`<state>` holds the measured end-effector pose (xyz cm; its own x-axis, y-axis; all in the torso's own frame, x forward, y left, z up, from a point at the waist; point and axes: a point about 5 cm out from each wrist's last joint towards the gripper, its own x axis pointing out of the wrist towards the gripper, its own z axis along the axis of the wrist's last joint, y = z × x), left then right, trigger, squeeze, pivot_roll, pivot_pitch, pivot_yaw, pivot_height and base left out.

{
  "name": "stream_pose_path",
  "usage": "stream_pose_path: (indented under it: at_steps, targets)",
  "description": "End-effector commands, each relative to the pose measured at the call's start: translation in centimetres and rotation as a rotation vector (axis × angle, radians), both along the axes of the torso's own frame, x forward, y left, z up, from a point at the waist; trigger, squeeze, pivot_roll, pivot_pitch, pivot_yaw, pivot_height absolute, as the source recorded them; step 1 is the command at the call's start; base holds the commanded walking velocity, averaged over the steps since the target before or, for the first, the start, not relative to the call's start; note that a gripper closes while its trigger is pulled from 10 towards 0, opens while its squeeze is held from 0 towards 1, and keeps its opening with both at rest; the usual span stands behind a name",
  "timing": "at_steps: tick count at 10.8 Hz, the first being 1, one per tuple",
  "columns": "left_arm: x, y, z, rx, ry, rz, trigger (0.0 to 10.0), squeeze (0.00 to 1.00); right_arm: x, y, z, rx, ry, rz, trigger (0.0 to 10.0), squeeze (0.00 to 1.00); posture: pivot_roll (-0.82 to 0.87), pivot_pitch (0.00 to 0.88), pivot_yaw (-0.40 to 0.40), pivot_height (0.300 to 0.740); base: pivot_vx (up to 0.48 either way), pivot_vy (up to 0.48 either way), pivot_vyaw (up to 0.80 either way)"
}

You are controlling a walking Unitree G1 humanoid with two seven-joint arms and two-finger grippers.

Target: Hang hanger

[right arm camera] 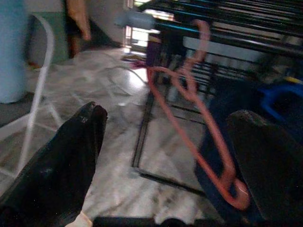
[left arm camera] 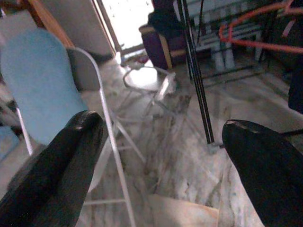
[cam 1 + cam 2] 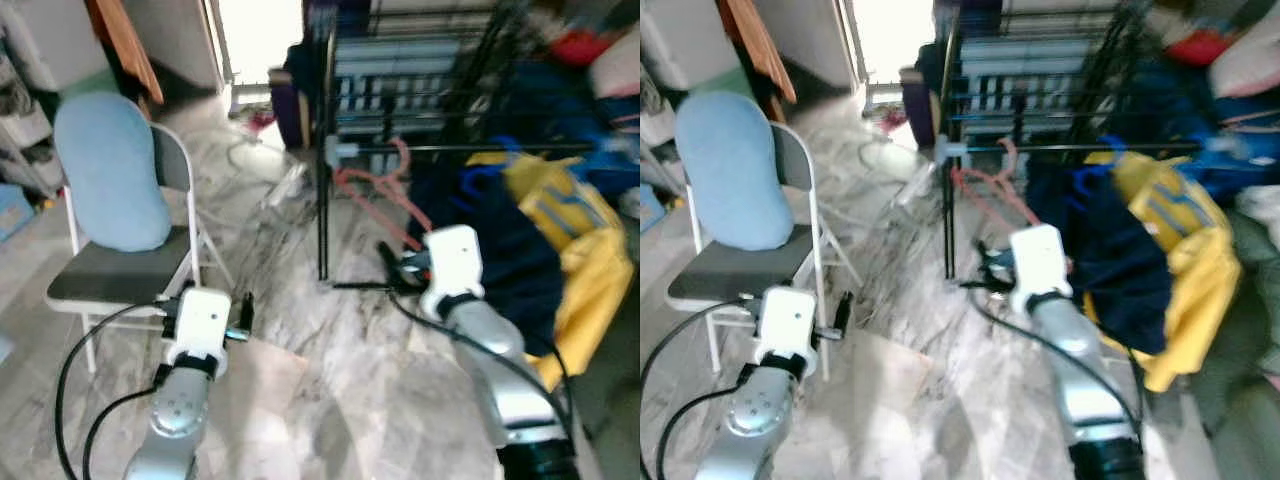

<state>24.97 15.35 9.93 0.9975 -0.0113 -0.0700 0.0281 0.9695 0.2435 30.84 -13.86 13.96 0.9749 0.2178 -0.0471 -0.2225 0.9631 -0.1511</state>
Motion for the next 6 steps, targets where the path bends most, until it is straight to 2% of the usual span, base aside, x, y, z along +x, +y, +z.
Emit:
stream_pose_path:
  at_steps: [1,4,6]
  targets:
    - [0.2,1.3,0.4,0.030,-0.023,0.047,10.0,0.00,0.6,1.2,0.4,0.039,-0.011,0.038,10.0,0.00,0.02,0.000,0.032,0.740,0.000,0.000,0.00]
    - [-0.5,2.4,0.1,0.025,-0.019,0.134,10.0,0.00,0.9,2.6,0.1,0.058,-0.008,0.099,10.0,0.00,0.06,0.000,0.008,0.740,0.000,0.000,0.00]
    - [-0.6,2.5,-1.0,-0.007,0.036,0.146,10.0,0.00,1.1,1.9,-0.1,0.073,-0.007,0.063,10.0,0.00,0.04,0.000,0.012,0.740,0.000,0.000,0.00]
